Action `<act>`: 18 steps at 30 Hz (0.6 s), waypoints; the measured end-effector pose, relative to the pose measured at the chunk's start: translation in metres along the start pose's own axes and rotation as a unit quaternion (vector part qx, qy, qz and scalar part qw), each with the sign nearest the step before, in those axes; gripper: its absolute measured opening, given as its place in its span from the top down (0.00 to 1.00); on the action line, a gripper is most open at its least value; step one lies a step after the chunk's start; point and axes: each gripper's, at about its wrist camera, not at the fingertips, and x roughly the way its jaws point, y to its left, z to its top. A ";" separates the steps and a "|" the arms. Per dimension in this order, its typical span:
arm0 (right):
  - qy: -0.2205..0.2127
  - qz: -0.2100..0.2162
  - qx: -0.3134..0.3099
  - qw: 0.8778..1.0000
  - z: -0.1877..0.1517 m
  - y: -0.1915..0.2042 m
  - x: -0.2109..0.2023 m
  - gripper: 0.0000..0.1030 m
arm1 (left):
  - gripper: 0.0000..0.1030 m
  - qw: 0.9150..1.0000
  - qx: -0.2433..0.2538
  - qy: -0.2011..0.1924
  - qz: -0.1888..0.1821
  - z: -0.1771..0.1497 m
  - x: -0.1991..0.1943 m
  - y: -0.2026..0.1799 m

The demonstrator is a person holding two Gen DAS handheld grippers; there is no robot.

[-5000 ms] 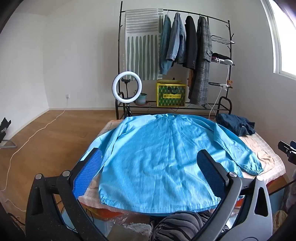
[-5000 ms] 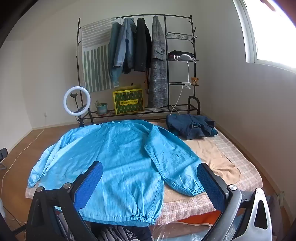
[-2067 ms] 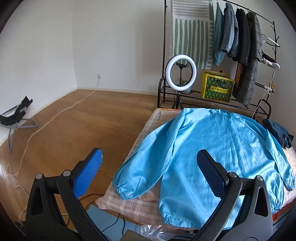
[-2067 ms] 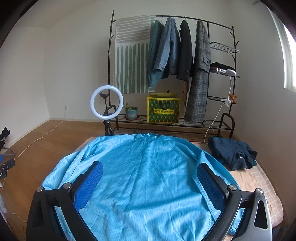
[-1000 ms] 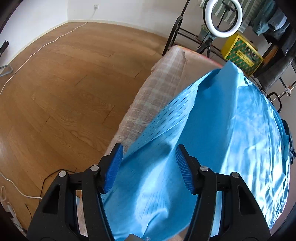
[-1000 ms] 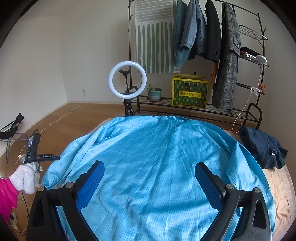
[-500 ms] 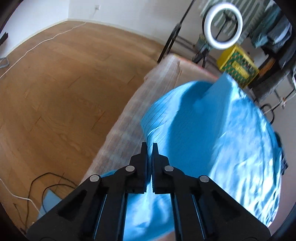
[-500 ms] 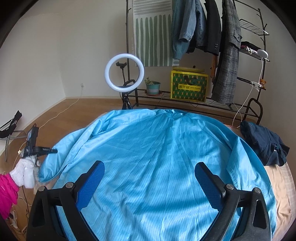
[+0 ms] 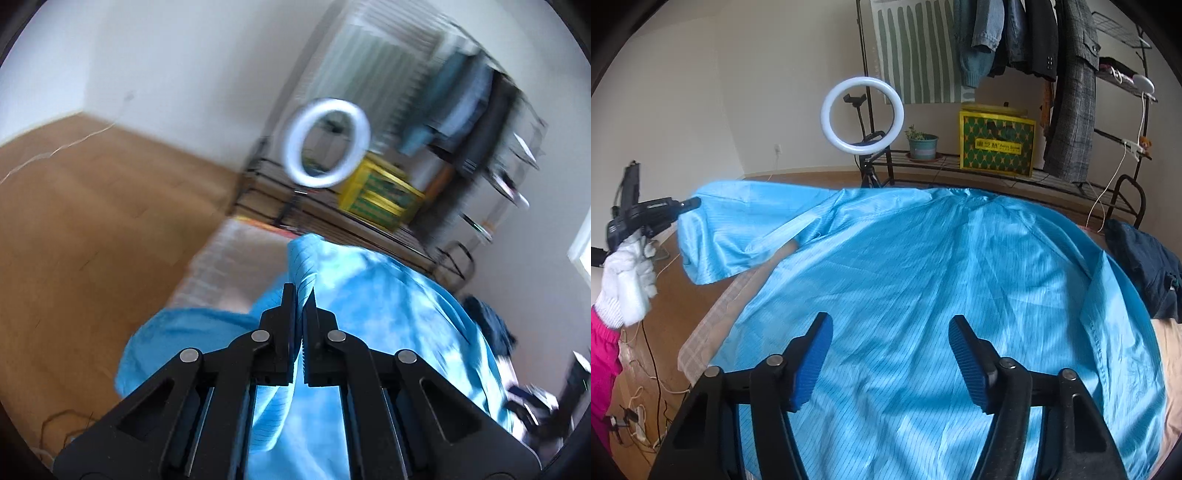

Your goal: Fold large clothes

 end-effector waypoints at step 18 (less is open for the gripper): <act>0.080 0.079 0.090 0.990 -0.021 -0.041 0.055 0.45 | 1.00 0.957 0.213 0.165 -0.106 -0.159 -0.017 -0.170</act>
